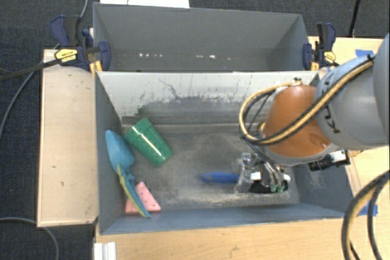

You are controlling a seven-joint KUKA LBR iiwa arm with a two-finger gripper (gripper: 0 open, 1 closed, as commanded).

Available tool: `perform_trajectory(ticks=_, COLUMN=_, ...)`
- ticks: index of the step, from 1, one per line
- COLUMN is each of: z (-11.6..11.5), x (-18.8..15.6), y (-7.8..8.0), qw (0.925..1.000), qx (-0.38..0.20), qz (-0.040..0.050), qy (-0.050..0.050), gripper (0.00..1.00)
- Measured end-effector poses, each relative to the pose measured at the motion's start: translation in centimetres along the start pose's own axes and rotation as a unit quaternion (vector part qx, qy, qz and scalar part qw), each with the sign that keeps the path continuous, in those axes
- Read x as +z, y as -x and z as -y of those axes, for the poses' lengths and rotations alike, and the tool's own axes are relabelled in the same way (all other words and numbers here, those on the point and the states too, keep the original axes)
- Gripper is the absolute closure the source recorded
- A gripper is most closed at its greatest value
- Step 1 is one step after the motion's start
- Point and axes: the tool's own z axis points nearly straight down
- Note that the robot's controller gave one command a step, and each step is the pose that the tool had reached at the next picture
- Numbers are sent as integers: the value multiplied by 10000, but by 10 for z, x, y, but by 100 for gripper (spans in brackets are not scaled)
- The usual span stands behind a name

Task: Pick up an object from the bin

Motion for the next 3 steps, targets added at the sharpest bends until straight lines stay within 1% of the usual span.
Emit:
perform_trajectory(ticks=1, z=0, x=-5, y=-1, qw=10000, qx=2, qz=-12, qy=-1, gripper=100)
perform_trajectory(ticks=2, z=0, x=-23, y=-2, qw=10000, qx=1, qz=-35, qy=-3, gripper=100)
perform_trajectory(ticks=3, z=0, x=-43, y=-1, qw=10000, qx=1, qz=-4, qy=1, gripper=100)
